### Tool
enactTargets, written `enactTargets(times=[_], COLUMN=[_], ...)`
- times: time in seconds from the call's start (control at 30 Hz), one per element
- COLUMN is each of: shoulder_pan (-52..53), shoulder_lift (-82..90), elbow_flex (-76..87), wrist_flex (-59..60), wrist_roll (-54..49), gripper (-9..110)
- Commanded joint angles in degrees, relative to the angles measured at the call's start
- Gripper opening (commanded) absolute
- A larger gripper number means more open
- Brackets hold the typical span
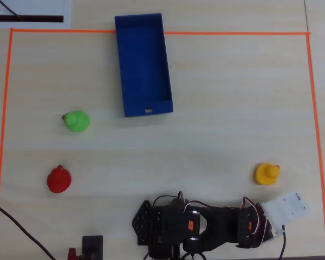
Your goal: Grasp blue duck and put it into box.
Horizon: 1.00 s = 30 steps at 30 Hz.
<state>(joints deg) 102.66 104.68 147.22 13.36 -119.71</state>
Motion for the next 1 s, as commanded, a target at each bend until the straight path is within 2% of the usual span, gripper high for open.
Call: enactTargets(times=[0.0,0.07,0.17,0.23,0.33,0.5,0.7,0.83,0.97], shoulder_pan=[-1.23,-5.01,-14.33,-24.61,-42.45,-71.37,-102.13,-113.2,-115.66], shoulder_lift=[-0.26,0.09,1.05,3.69,8.53,13.27,13.27,8.09,0.44], elbow_flex=[-3.25,-13.45,-34.1,-40.43,-42.63,-52.29,-53.17,-53.7,-58.36], wrist_flex=[7.65,23.03,53.88,63.11,64.51,71.81,65.74,60.03,54.76], wrist_roll=[5.54,12.74,24.7,34.45,48.96,64.95,78.22,82.79,83.14], gripper=[0,0,0,0,0,0,0,0,0])
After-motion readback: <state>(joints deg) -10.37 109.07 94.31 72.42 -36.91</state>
